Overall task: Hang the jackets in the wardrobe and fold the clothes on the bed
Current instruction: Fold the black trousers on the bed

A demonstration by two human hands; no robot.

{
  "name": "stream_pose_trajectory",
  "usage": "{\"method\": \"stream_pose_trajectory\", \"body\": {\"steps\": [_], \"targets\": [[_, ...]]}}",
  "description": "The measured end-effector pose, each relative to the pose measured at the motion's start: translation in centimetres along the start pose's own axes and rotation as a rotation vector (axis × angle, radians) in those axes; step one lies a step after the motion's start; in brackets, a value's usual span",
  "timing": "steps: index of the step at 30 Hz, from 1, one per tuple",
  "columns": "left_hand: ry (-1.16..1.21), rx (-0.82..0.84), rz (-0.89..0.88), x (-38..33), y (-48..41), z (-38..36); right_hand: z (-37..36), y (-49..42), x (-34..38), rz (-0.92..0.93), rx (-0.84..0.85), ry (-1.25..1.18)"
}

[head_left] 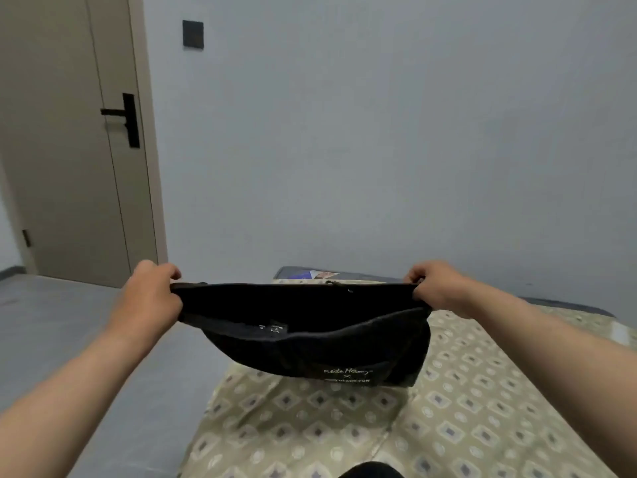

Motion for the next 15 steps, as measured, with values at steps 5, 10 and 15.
{"method": "stream_pose_trajectory", "body": {"steps": [5,10,15], "targets": [[-0.089,0.043,0.041,-4.2,-5.1,4.9,6.0,-1.7,3.5,0.107,-0.177,0.123],[0.572,0.183,0.393,-7.1,-8.6,7.9,9.2,-1.9,6.6,-0.148,-0.002,-0.062],[1.076,0.257,0.632,-8.6,-8.8,9.1,8.2,-1.9,8.5,-0.292,0.143,-0.854]]}}
Point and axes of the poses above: each hand's wrist, its own y-axis away from the middle knuckle, its own z-axis out of the back of the hand, x = y × z, the point moved 1 cm from there along -y, towards the middle knuckle, and after that the axes turned 6 degrees about y, right-handed, at the moved point
